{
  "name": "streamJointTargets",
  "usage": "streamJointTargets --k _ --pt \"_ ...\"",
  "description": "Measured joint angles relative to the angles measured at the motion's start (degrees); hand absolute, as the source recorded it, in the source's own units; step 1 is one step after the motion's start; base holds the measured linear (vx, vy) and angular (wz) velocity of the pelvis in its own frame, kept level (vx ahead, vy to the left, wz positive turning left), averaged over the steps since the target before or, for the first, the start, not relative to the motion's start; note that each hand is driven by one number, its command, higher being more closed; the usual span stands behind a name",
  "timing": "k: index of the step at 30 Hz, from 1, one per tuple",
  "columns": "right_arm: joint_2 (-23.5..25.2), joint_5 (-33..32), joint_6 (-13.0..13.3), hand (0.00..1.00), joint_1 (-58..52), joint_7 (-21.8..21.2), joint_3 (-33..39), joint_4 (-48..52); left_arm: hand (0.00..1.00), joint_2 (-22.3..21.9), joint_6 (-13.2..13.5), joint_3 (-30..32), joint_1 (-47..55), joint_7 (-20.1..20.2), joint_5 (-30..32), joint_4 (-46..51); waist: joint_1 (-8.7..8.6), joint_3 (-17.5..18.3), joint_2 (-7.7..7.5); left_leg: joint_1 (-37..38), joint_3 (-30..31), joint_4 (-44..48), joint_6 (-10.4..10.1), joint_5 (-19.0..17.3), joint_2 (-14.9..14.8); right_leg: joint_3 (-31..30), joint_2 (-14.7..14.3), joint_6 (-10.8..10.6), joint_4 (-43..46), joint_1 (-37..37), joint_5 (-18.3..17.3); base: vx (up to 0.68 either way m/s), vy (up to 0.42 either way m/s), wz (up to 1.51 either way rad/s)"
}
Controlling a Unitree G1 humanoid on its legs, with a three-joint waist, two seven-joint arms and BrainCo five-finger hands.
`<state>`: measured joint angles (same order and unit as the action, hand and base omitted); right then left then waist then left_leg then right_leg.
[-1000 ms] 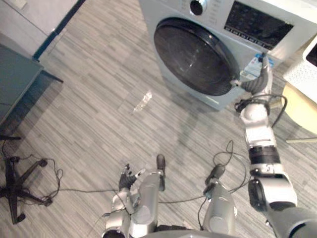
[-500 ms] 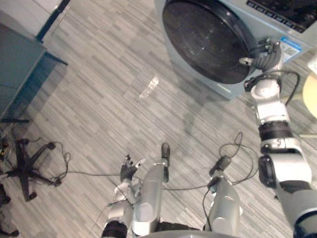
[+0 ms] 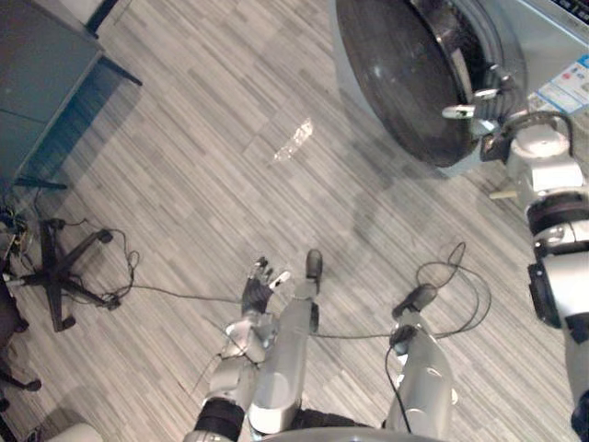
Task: Pick up the laundry basket with both hands and put the clothes into the washing machine.
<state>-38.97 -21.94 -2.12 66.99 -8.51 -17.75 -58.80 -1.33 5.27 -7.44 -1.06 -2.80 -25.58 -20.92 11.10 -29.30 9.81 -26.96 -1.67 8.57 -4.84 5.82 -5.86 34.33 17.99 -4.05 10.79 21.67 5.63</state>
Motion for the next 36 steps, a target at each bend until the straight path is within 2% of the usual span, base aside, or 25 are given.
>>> streamJointTargets --k 1,3,7,10,12,14,15,18,19,22,23,26,29,30,33,35,36 --pt "0.2 -2.4 -0.7 0.0 -0.6 -2.5 -2.1 -0.3 0.0 0.0 0.0 -1.0 0.0 0.6 -0.2 0.6 0.52 0.0 0.09 0.2 0.1 -0.7 -0.2 0.5 -0.4 0.2 -0.6 0.2 -0.1 0.0 0.0 0.01 -0.094 -0.01" --pt "1.4 -5.4 -0.5 0.0 -4.1 -4.8 -3.8 1.8 0.0 0.0 0.0 -1.8 0.2 1.7 -0.2 1.5 1.15 0.0 0.14 0.7 0.1 -0.9 -0.2 0.7 -1.1 0.4 -1.2 0.6 -0.1 -0.5 -0.3 0.03 -0.096 -0.01" --pt "3.2 -10.8 -0.6 0.0 -13.2 -7.8 -5.1 8.1 0.0 0.0 0.0 -1.4 0.4 1.6 -0.2 6.1 1.03 0.0 0.24 1.4 0.2 -1.1 -0.3 0.8 -1.2 0.6 -1.4 0.8 -0.2 -1.1 -0.5 0.03 -0.056 0.01" --pt "8.4 -15.9 -1.6 0.0 -24.4 -9.4 -4.7 10.5 0.0 -0.1 0.2 2.1 0.0 0.9 0.4 11.4 0.76 0.0 0.24 2.1 0.8 -1.7 -0.3 0.8 -1.1 1.7 -1.2 0.4 -0.1 -2.3 -0.9 0.01 -0.03 0.16" --pt "13.8 -19.3 -2.7 0.0 -31.5 -10.4 -4.5 10.6 0.0 -0.3 0.0 7.5 -0.8 -1.5 1.0 18.2 0.8 0.0 0.23 2.7 0.6 -1.8 -0.3 0.8 -1.1 1.7 -1.1 0.3 -0.1 -2.9 -1.0 0.01 -0.022 0.05" --pt "17.4 -19.7 -2.7 0.0 -35.8 -10.4 -2.8 10.6 0.0 -0.2 0.2 11.6 -1.9 -4.0 3.3 23.8 0.67 0.0 0.22 3.6 0.6 -2.1 -0.3 0.8 -1.0 1.7 -0.9 0.2 0.0 -3.7 -1.1 0.0 -0.012 0.02" --pt "19.8 -18.7 -2.3 0.0 -38.8 -10.3 -2.3 10.4 0.0 0.0 1.0 14.5 -4.1 -7.1 8.8 28.7 0.42 0.0 0.2 4.4 0.4 -2.2 -0.3 0.8 -1.0 1.7 -0.7 0.1 0.0 -4.3 -1.1 0.0 0.0 0.0" --pt "23.3 -16.0 -0.3 0.0 -40.3 -9.8 -0.3 6.7 0.0 2.0 2.3 15.8 -10.3 -11.4 17.9 33.8 -0.39 0.1 0.13 4.9 0.2 -2.6 -0.4 0.8 -0.9 1.7 -0.6 0.1 0.0 -4.5 -1.1 -0.05 -0.011 -0.01" --pt "25.3 -14.2 0.7 0.0 -40.1 -8.7 1.8 3.9 0.0 3.3 2.4 15.0 -13.4 -12.6 22.0 34.0 -0.89 0.1 0.0 4.9 0.1 -2.6 -0.4 0.9 -1.0 1.6 -0.6 0.1 0.0 -4.4 -1.1 -0.07 -0.015 -0.03" --pt "27.9 -9.7 2.0 0.0 -39.9 -6.3 4.6 -1.2 0.0 6.1 2.4 9.0 -20.2 -12.9 27.0 33.4 -1.84 0.0 -0.59 4.9 -0.1 -2.6 -0.6 1.0 -1.1 1.3 -0.7 0.2 0.0 -4.2 -1.0 -0.06 -0.025 -0.05" --pt "28.1 -8.8 1.9 0.0 -39.9 -6.0 5.1 -2.0 0.0 6.7 2.5 7.5 -21.5 -12.2 27.1 32.8 -2.15 0.1 -0.84 4.9 -0.1 -2.6 -0.6 1.0 -1.1 1.2 -0.8 0.2 -0.1 -4.1 -1.0 -0.03 -0.029 -0.1" --pt "29.0 -3.3 1.7 0.0 -39.6 -4.4 6.0 -3.9 0.0 10.3 2.6 1.1 -27.4 -7.4 24.2 25.1 -3.72 0.1 -3.17 4.4 -1.6 -2.6 -0.7 0.9 -1.3 -0.2 -1.3 0.5 -0.5 -2.6 -0.5 -0.01 -0.02 -0.26" --pt "29.2 2.6 1.5 0.0 -38.4 -4.1 6.0 -5.4 0.0 13.2 2.1 -6.3 -35.4 0.1 14.4 7.9 -5.9 0.0 -6.5 2.6 -3.3 -2.2 -0.6 1.0 -2.1 -1.6 -2.6 1.0 -2.9 -0.8 1.4 0.03 -0.048 -0.31" --pt "29.1 3.2 1.4 0.0 -38.2 -4.1 6.0 -5.5 0.0 13.4 1.7 -7.3 -37.1 1.7 12.8 3.9 -6.39 -0.1 -7.12 2.1 -3.3 -1.8 -0.6 1.0 -2.2 -1.6 -2.7 1.0 -3.2 -0.5 1.6 0.03 -0.049 -0.13" --pt "28.8 6.6 0.5 0.0 -36.5 -4.0 6.0 -5.4 0.0 14.7 -2.4 -10.7 -45.4 6.9 5.6 -12.5 -9.5 -0.4 -10.13 -1.1 -3.3 0.2 -0.7 0.7 -3.3 -1.8 -3.6 1.7 -3.4 1.9 2.3 0.02 -0.069 -0.11" --pt "28.5 8.1 0.6 0.0 -35.8 -3.8 6.0 -4.8 0.0 16.4 -3.2 -10.9 -48.6 8.7 6.0 -17.4 -10.32 -0.9 -11.16 -3.2 -3.5 2.3 -0.9 -0.1 -4.4 -2.5 -4.5 2.2 -3.7 3.3 2.6 -0.01 -0.083 -0.25" --pt "28.4 8.8 0.6 0.0 -35.8 -3.6 5.9 -3.6 0.0 17.7 -3.6 -10.8 -50.4 9.2 8.7 -20.2 -10.14 -1.1 -11.66 -4.6 -4.0 4.0 -1.2 -0.8 -5.4 -3.1 -5.3 2.6 -4.0 4.2 2.9 -0.03 -0.091 -0.33"
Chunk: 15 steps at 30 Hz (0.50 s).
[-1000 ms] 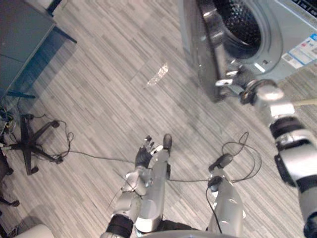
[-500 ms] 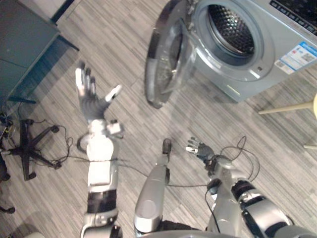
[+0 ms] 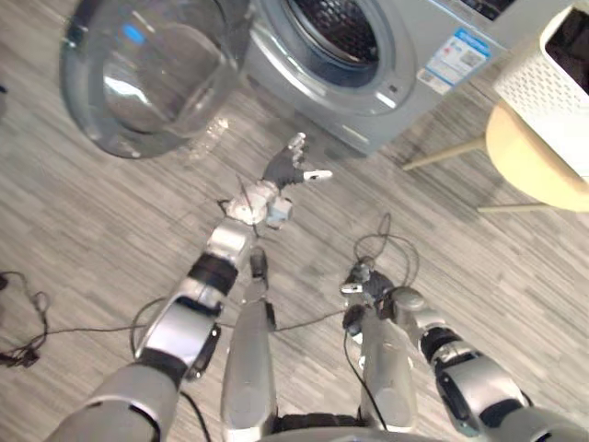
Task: Pick up the laundry basket with both hands and put the clothes into the washing machine.
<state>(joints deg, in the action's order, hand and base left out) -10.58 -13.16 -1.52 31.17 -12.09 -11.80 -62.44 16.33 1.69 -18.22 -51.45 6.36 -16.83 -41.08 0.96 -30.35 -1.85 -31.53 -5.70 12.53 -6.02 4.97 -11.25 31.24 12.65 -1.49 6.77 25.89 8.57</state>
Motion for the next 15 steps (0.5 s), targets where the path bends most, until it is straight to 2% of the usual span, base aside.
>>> streamJointTargets --k 3,8,12,15 --pt "0.2 0.4 0.1 0.0 -1.4 1.1 -0.1 5.3 0.0 3.2 -0.6 2.6 -3.2 -1.1 8.6 -3.8 0.26 -0.3 -0.61 -4.3 -0.3 5.1 -0.6 -2.3 -3.0 -0.4 -2.2 0.6 -0.9 2.4 0.4 -0.04 -0.071 -0.41" --pt "2.1 0.2 0.3 0.0 -3.1 2.1 0.3 12.2 0.0 6.8 -1.2 10.6 -7.8 -6.7 14.8 -7.1 0.37 -1.0 -2.39 -9.7 0.0 10.0 -1.8 -4.1 -7.2 -0.1 -5.6 0.5 -1.2 5.8 0.4 0.0 -0.07 -0.33" --pt "3.5 -0.3 0.5 0.0 -5.8 2.2 3.2 15.5 0.0 7.6 -1.2 18.6 -7.2 -8.1 15.1 -7.8 1.84 -1.0 -2.57 -10.6 -0.8 16.0 -2.2 -7.6 -10.8 -2.3 -7.8 0.9 0.1 6.0 0.5 0.07 0.004 -0.44" --pt "4.1 -0.4 0.7 0.0 -7.6 3.3 7.7 19.1 0.0 6.9 -0.7 25.5 0.3 -9.2 12.9 -2.5 2.37 -1.0 -2.51 -9.2 -3.1 21.4 -1.9 -11.6 -13.2 -5.3 -8.5 1.1 2.7 5.9 -0.1 0.07 0.094 -0.55"
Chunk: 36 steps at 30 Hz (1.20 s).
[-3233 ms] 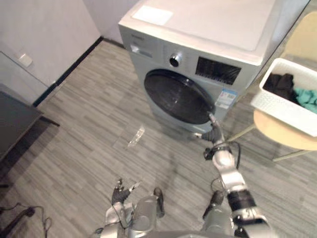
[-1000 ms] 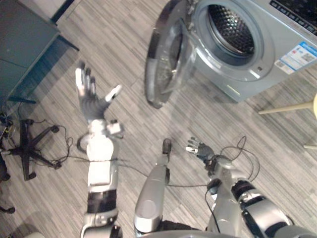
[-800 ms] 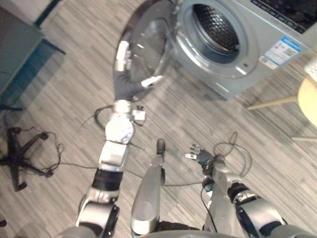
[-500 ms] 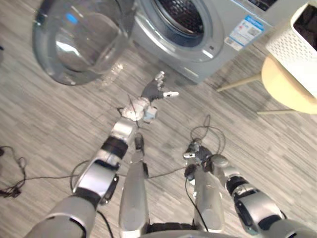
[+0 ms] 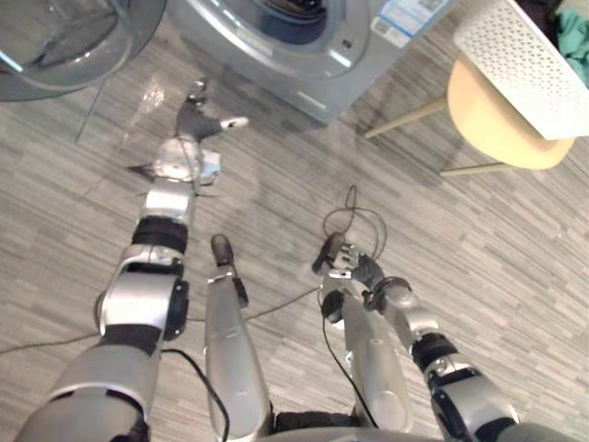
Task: Pick up the laundry basket with both hands and put the clothes into the washing machine.
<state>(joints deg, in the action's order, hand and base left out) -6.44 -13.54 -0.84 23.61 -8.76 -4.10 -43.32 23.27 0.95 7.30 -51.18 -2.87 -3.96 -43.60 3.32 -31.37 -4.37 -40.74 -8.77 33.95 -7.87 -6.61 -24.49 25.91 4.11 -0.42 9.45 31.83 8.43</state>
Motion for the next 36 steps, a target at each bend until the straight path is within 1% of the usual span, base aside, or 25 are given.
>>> streamJointTargets --k 1,4,5,8,10,12,14,15,17,19,20,21,22,23,24,25,26,27,28,30,31,33,34,35,36 --pt "0.0 0.0 0.2 0.0 -0.5 0.5 1.2 0.7 0.0 -0.7 0.1 0.4 2.1 -0.1 -0.8 1.2 0.53 0.0 0.0 0.9 -0.9 0.8 0.0 -0.8 -0.5 -0.9 0.0 -0.1 0.7 -0.1 -0.3 0.07 0.148 -0.65" --pt "-0.2 -0.4 0.5 0.0 -5.7 3.6 8.2 6.7 0.0 -8.1 0.7 2.6 15.1 -1.4 -5.0 7.4 0.73 0.0 0.23 6.9 -4.2 3.6 0.7 -4.7 -0.6 -4.1 1.8 -0.6 6.7 -2.1 -3.7 0.04 0.14 -0.29" --pt "-0.4 -0.4 0.6 0.0 -9.4 5.6 12.5 10.4 0.0 -12.8 0.9 1.7 22.8 -1.7 -6.2 10.0 0.71 0.1 0.39 11.0 -5.6 5.1 0.9 -6.9 -0.4 -5.5 3.4 -0.9 11.5 -3.8 -6.6 0.03 0.138 -0.02" --pt "-1.5 -0.5 0.6 0.0 -14.6 10.0 19.2 16.6 0.0 -18.2 0.9 -2.5 35.3 -1.8 -6.7 11.6 0.51 0.6 0.83 17.9 -7.2 6.4 1.3 -10.4 1.1 -7.4 6.4 -1.8 18.5 -6.7 -11.2 0.05 0.091 0.02" --pt "-2.1 -1.5 0.9 0.0 -16.0 12.4 23.0 20.3 0.0 -18.7 0.8 -4.7 41.6 -1.1 -6.9 11.8 0.01 1.4 1.58 21.0 -8.3 6.1 0.9 -11.4 1.5 -8.5 7.0 -2.2 19.3 -8.2 -12.6 0.09 0.03 -0.09" --pt "-3.3 -2.9 1.4 0.0 -17.0 14.9 27.7 24.4 0.0 -18.7 0.6 -5.2 47.9 -0.9 -8.5 11.7 -1.25 4.2 3.64 23.4 -9.7 4.0 1.1 -11.2 1.8 -8.6 7.0 -2.5 17.1 -9.7 -12.6 0.13 0.0 -0.2" --pt "-3.4 -3.7 2.1 0.0 -17.8 16.6 30.9 26.4 0.0 -18.8 0.6 -4.3 50.8 -1.0 -10.1 10.1 -1.42 7.3 4.52 26.6 -11.9 1.1 0.6 -10.9 2.6 -9.4 7.1 -2.8 16.3 -10.5 -12.6 0.16 0.008 -0.3" --pt "-3.4 -4.0 2.4 0.0 -17.9 17.8 32.3 27.3 0.0 -19.4 0.7 -2.7 51.8 -1.1 -11.8 7.7 -2.01 9.6 4.84 29.0 -12.7 -1.4 0.0 -10.6 3.5 -10.0 7.3 -3.4 16.2 -11.4 -13.2 0.2 -0.006 -0.21" --pt "-3.3 -4.2 2.6 0.0 -19.0 19.6 33.3 29.7 0.0 -20.1 0.9 -0.3 53.0 -1.7 -14.0 4.7 -2.76 11.7 5.57 32.4 -13.8 -4.1 -0.6 -10.2 3.5 -10.0 7.1 -3.8 16.2 -13.3 -14.5 0.21 -0.048 -0.09" --pt "-3.4 -4.2 3.0 0.0 -19.6 21.4 33.7 33.9 0.0 -20.8 1.4 2.7 55.2 -3.1 -15.8 2.1 -3.72 15.4 5.51 37.5 -15.7 -9.1 -2.7 -8.5 3.2 -9.9 6.1 -3.6 17.5 -14.8 -17.6 0.29 -0.129 -0.13" --pt "-3.4 -4.1 3.2 0.0 -19.4 21.5 33.4 35.1 0.0 -21.0 1.6 3.2 55.9 -3.5 -15.8 1.6 -4.01 16.3 5.54 38.9 -16.2 -10.2 -3.1 -8.0 2.8 -9.7 5.6 -3.6 17.6 -15.4 -18.6 0.33 -0.18 -0.1" --pt "-3.5 -3.8 3.7 0.0 -19.1 22.2 32.6 37.4 0.0 -21.2 1.8 4.6 57.1 -3.7 -16.5 0.5 -4.27 17.6 5.78 39.9 -15.8 -9.2 -2.3 -7.1 1.3 -9.1 4.1 -3.2 17.6 -17.0 -20.4 0.27 -0.158 -0.1" --pt "-3.5 -3.6 4.3 0.0 -18.8 22.5 32.4 38.8 0.0 -21.4 1.8 5.0 57.5 -3.7 -16.9 -0.2 -4.38 18.2 5.65 39.8 -14.7 -6.5 -0.7 -6.1 -0.1 -8.9 2.8 -2.3 17.3 -18.5 -20.9 0.4 -0.271 -0.23" --pt "-3.5 -3.2 4.5 0.0 -18.2 22.6 32.4 40.4 0.0 -21.5 1.7 5.9 57.8 -3.8 -16.9 -0.3 -3.74 18.8 5.38 39.4 -14.4 -3.2 1.8 -4.5 -1.7 -8.6 1.6 -1.6 17.0 -19.9 -21.3 0.35 -0.263 -0.38" --pt "-3.6 -2.5 4.9 0.0 -17.2 22.6 32.4 42.3 0.0 -22.1 1.7 6.8 58.7 -3.9 -16.9 -0.3 -3.26 19.1 4.92 38.8 -14.4 1.4 6.6 -1.5 -3.7 -8.1 0.4 -0.9 15.9 -22.2 -21.7 0.34 -0.265 -0.36" --pt "-3.8 -1.9 5.3 0.0 -16.9 22.8 32.4 43.4 0.0 -22.3 1.6 7.0 59.1 -3.9 -16.9 -0.3 -3.31 19.2 4.89 38.2 -14.4 4.0 9.5 0.5 -4.9 -7.7 -0.2 -0.6 15.0 -23.8 -21.6 0.33 -0.223 -0.15" --pt "-4.8 -0.5 6.2 0.0 -16.6 23.5 32.6 45.1 0.0 -23.0 1.3 7.0 59.3 -3.9 -16.9 -0.3 -3.23 19.3 4.78 36.2 -14.4 9.5 13.4 3.8 -7.1 -7.0 -1.0 0.6 12.7 -27.2 -21.9 0.3 -0.182 0.08" --pt "-6.6 0.6 7.0 0.0 -16.4 23.9 33.0 45.3 0.0 -23.9 1.5 6.9 59.2 -3.9 -16.8 -0.1 -3.2 19.5 4.52 33.7 -12.9 14.2 10.5 1.6 -6.7 -7.0 -1.2 0.7 10.6 -30.0 -22.0 0.29 -0.152 0.15" --pt "-7.3 1.1 7.0 0.0 -16.4 24.1 33.4 45.3 0.0 -24.1 1.5 6.9 59.0 -3.9 -16.9 0.1 -3.19 19.8 4.13 32.1 -11.8 15.5 8.9 0.2 -5.3 -6.9 -1.1 0.7 9.3 -31.1 -22.0 0.27 -0.097 0.21" --pt "-10.0 3.3 6.5 0.0 -15.2 24.9 35.5 45.2 0.0 -24.9 1.5 6.9 59.0 -3.8 -16.8 0.6 -2.86 20.4 4.58 27.4 -9.4 13.8 5.7 -4.7 2.0 -6.0 -0.7 0.7 4.9 -35.5 -22.0 0.28 0.01 0.24" --pt "-10.9 4.1 6.5 0.0 -14.5 24.9 36.0 44.7 0.0 -25.0 1.5 6.8 59.1 -3.7 -16.8 0.6 -2.6 20.6 4.82 26.4 -9.1 12.1 5.7 -5.3 4.0 -5.9 -0.6 0.7 4.0 -36.4 -22.0 0.28 0.108 0.17" --pt "-13.8 7.7 5.7 0.0 -10.1 25.2 36.1 41.1 0.0 -25.1 1.5 6.7 59.1 -3.6 -16.6 0.7 -2.14 20.8 4.94 22.3 -7.6 2.8 5.6 -5.5 12.5 -5.7 0.6 -0.2 2.3 -38.1 -22.2 0.22 0.134 -0.07" --pt "-16.4 10.0 4.9 0.0 -7.9 25.7 34.7 38.6 0.0 -25.4 1.5 6.7 59.5 -3.6 -16.2 0.7 -1.51 21.6 6.41 22.1 -5.6 -6.5 5.3 -2.0 16.1 -5.9 0.6 -1.9 2.5 -38.2 -22.5 0.17 0.122 -0.4" --pt "-17.8 11.1 4.4 0.0 -7.3 25.6 34.0 37.5 0.0 -25.7 1.5 6.7 60.3 -3.6 -16.2 0.8 -0.66 22.0 7.36 21.8 -4.9 -9.2 9.2 2.0 16.5 -6.7 0.0 -3.1 2.4 -38.3 -23.0 0.28 0.19 -0.41" --pt "-17.3 13.2 3.3 0.0 -7.4 25.5 33.1 35.6 0.0 -25.1 1.5 6.9 60.3 -3.7 -16.1 -0.1 -0.21 22.7 5.24 22.8 -5.6 -8.3 10.4 1.1 18.0 -7.7 2.0 -4.1 2.9 -38.8 -23.7 0.3 0.185 -0.22"
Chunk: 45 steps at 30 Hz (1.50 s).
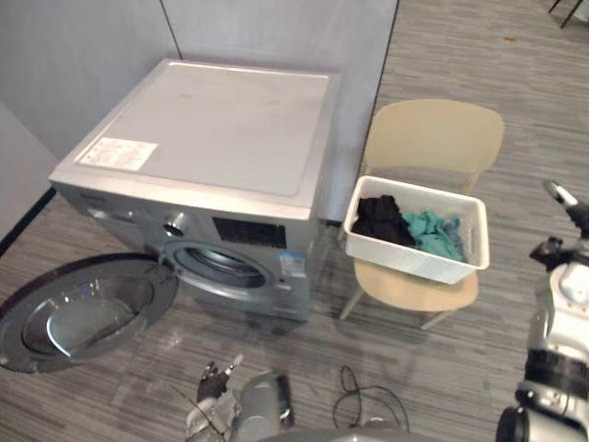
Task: Pick up the laundry basket with both hands and put the clothes into the washing machine.
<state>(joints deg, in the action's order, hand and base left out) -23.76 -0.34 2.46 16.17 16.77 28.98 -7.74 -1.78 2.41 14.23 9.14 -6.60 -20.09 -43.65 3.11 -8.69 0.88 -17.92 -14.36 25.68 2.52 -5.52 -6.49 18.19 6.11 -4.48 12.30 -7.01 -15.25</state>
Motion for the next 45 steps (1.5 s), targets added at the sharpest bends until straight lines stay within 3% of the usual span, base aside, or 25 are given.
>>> streamJointTargets --k 1,2,3,5,7,10,13,14,15,16,17,20,25,27,29,36,41,45 --pt "0.0 4.4 -1.8 0.0 0.1 -0.5 -0.4 -1.7 0.0 1.0 0.0 0.0 0.0 0.1 0.1 -0.7 0.22 0.7 -1.37 1.5 -1.3 -1.5 0.2 -2.0 1.4 -0.8 2.2 -1.0 3.1 0.8 -0.6 0.31 0.181 -0.08" --pt "0.0 5.2 -2.0 0.0 0.2 -0.7 -0.4 -2.1 0.0 1.1 0.0 0.0 -0.2 0.1 0.2 -1.1 0.3 0.6 -1.43 2.0 -1.6 -1.6 0.4 -2.2 1.6 -1.2 2.6 -1.0 4.1 1.1 -0.6 0.26 0.143 -0.2" --pt "0.5 8.2 -4.0 0.0 0.0 -2.0 -0.4 -2.8 0.0 1.5 -0.1 0.0 -0.2 0.1 1.0 -3.0 0.53 0.6 -1.43 4.6 -2.9 -2.4 1.2 -3.6 2.2 -2.6 4.1 -1.6 10.8 2.5 -0.1 0.2 0.119 -0.25" --pt "1.0 10.2 -5.3 0.0 -1.4 -2.9 -0.5 -3.0 0.0 2.1 -0.8 0.0 0.3 0.3 2.2 -5.3 -0.29 0.6 -1.28 9.0 -3.5 -4.3 2.1 -4.6 2.9 -4.4 6.6 -2.2 20.6 5.2 2.3 0.24 0.12 -0.2" --pt "1.1 11.7 -5.5 0.0 -2.7 -3.7 -0.9 -5.3 0.0 2.7 -1.1 0.0 1.0 0.4 3.9 -6.5 -1.11 0.8 -1.2 13.1 -4.1 -7.2 2.1 -4.7 2.6 -3.8 8.4 -0.4 26.5 8.5 1.9 0.25 0.081 -0.17" --pt "1.0 11.7 -5.6 0.0 -3.0 -6.2 -2.3 -7.0 0.0 4.1 -1.2 0.0 0.9 0.6 5.0 -6.5 -2.14 1.1 -1.14 14.5 -4.3 -8.1 1.1 -5.3 0.9 -3.7 9.9 0.1 23.1 13.8 2.0 0.16 -0.006 -0.14" --pt "0.8 11.7 -5.6 0.0 -3.2 -8.3 -4.7 -7.3 0.0 4.8 -1.1 -0.1 0.9 1.4 5.0 -6.7 -2.2 1.1 -1.13 15.2 -4.2 -7.3 -0.3 -6.1 -0.5 -5.6 9.7 -0.6 15.0 15.3 3.1 0.13 -0.154 -0.01" --pt "0.8 12.0 -5.4 0.0 -3.2 -9.4 -6.2 -8.6 0.0 5.0 -1.0 -0.2 0.9 1.6 5.0 -6.7 -2.11 1.7 -2.15 15.9 -3.7 -6.4 -1.5 -6.4 -0.3 -6.6 9.5 -0.5 8.1 14.2 8.2 0.09 -0.174 0.16" --pt "0.8 12.2 -5.4 0.0 -3.2 -9.6 -6.5 -9.1 0.0 5.1 -0.9 -0.2 1.0 1.7 5.0 -6.7 -2.1 1.9 -2.41 15.9 -3.5 -6.2 -1.9 -6.6 -0.2 -6.7 9.5 -0.7 7.2 14.0 9.7 0.13 -0.268 0.29" --pt "0.8 12.4 -5.4 0.0 -3.2 -10.0 -7.6 -10.2 0.0 5.5 -0.8 -0.2 1.0 1.7 5.0 -6.7 -1.99 2.3 -3.36 16.1 -2.7 -5.6 -2.9 -7.1 0.3 -6.5 9.6 -2.1 5.3 13.1 13.3 0.11 -0.264 0.3" --pt "-0.3 12.9 -5.4 0.0 -3.1 -11.1 -9.2 -12.1 0.0 4.8 -0.8 -0.3 1.0 1.7 5.0 -6.9 -1.84 2.8 -2.04 16.1 -1.2 -5.1 -4.3 -7.3 -0.8 -5.7 8.8 -3.7 4.5 12.0 11.8 0.13 -0.309 0.34" --pt "-2.7 13.5 -5.3 0.0 -2.8 -13.3 -13.4 -15.8 0.0 2.4 -0.7 -1.3 1.3 2.9 4.7 -6.9 -0.59 4.4 0.56 14.7 1.2 -8.3 -7.5 -5.3 -2.9 -1.6 5.8 -2.6 -0.2 10.9 11.3 0.09 -0.238 0.25" --pt "-3.5 14.6 -4.7 0.0 1.4 -15.0 -22.9 -24.7 0.0 2.7 -0.5 -1.4 0.8 4.0 4.2 -6.9 0.14 3.7 -0.04 13.2 5.6 -14.9 -10.2 0.3 -5.1 3.8 2.0 -0.6 -4.5 10.4 12.6 0.03 -0.181 0.37" --pt "-3.6 14.9 -3.9 0.0 4.4 -15.8 -25.1 -28.6 0.0 2.7 -0.3 -1.7 -0.5 4.1 3.6 -6.8 1.09 2.2 -0.52 11.7 6.6 -16.4 -10.4 2.1 -5.3 5.2 1.5 0.0 -5.2 11.2 13.1 -0.03 -0.082 0.34" --pt "-3.6 16.4 -3.2 0.0 9.9 -16.0 -28.4 -32.2 0.0 3.0 0.4 -2.4 -2.1 4.1 2.5 -6.3 1.83 -1.7 -0.98 9.6 8.6 -17.1 -10.4 3.8 -5.3 6.4 1.0 0.6 -5.6 12.3 13.5 -0.06 -0.045 0.35" --pt "-4.1 16.3 -2.6 0.0 25.6 -16.9 -32.2 -43.1 0.0 4.1 1.4 -2.8 -6.5 3.7 -2.4 -2.6 4.35 -10.4 -0.54 2.1 12.4 -17.1 -10.2 6.8 -5.1 9.3 0.8 1.9 -5.5 17.4 14.8 -0.09 -0.008 0.23" --pt "-11.8 14.4 -2.8 0.0 33.2 -17.0 -32.3 -50.0 0.0 4.6 3.4 -3.4 -6.6 3.7 -13.0 4.9 5.72 -15.6 0.06 -2.5 14.0 -17.1 -9.8 8.1 -4.4 10.2 1.1 1.8 -5.6 21.0 16.1 -0.04 0.018 0.12" --pt "-14.0 14.4 -3.0 0.0 34.5 -16.9 -32.3 -50.0 0.0 4.7 3.6 -3.6 -6.6 3.9 -16.9 5.3 5.78 -16.2 -0.05 -4.6 13.8 -17.3 -9.6 8.4 -4.5 10.0 1.4 1.9 -5.5 23.4 16.5 0.01 0.014 -0.06"
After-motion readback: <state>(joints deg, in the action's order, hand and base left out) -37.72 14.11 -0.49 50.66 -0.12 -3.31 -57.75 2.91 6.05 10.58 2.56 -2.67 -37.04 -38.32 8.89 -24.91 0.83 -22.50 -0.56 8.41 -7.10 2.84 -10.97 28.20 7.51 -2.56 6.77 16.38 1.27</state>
